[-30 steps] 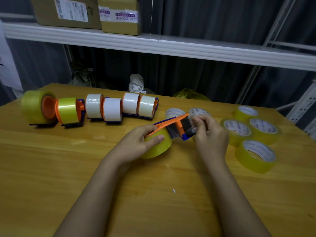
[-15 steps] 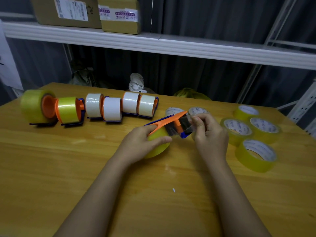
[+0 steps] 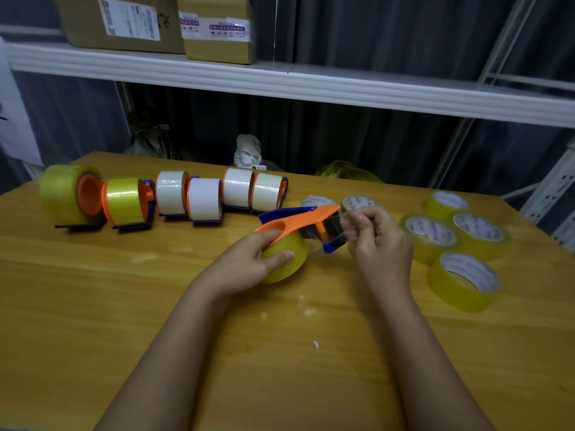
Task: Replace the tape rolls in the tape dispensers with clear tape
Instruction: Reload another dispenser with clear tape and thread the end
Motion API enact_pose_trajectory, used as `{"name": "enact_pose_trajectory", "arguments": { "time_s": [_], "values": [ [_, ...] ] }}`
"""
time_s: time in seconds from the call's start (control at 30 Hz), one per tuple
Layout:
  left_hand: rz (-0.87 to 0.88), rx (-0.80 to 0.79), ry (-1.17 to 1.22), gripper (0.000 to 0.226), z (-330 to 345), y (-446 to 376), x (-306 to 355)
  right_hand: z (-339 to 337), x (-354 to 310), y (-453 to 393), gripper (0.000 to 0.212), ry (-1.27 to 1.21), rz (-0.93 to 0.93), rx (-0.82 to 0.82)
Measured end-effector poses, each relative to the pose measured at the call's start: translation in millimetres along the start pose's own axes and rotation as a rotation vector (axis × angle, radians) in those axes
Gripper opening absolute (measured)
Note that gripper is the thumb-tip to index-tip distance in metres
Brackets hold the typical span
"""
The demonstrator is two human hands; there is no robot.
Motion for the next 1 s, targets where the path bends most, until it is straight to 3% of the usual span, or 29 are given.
{"name": "enact_pose_trajectory", "arguments": {
  "time_s": [0.1, 0.23, 0.37, 0.77, 1.0],
  "values": [
    [0.003, 0.022, -0.034, 0.013, 2.0, -0.2, 0.8, 0.5, -1.8, 2.2, 0.015, 0.016, -0.049, 0.034],
    [-0.027, 0.220, -0.114, 0.042, 7.6, -1.8, 8.8, 4.8, -5.0, 4.4, 0.018, 0.081, -0.165, 0.078],
    [-0.057, 0.317, -0.209, 0.042, 7.1, -3.1, 8.7, 6.8, -4.6, 5.0, 0.015, 0.092, -0.154, 0.052],
    [0.050, 0.230, -0.204, 0.039, 2.3, 1.0, 7.6, 2.3, -6.6, 2.4, 0.021, 0.011, -0.093, 0.034],
    [0.068, 0.145, -0.145, 0.046, 0.9, 2.1, 6.7, 0.9, -9.4, 1.8, 0.014, 0.001, -0.090, 0.039]
  ]
}}
Point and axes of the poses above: each hand's wrist, its own y-axis away from the middle knuckle, its own z-axis out of the palm, x = y × z, the point moved 2 cm from there along -y, towards the middle knuckle, and after that the axes turned 3 degrees about -y, right-handed, at the moved point
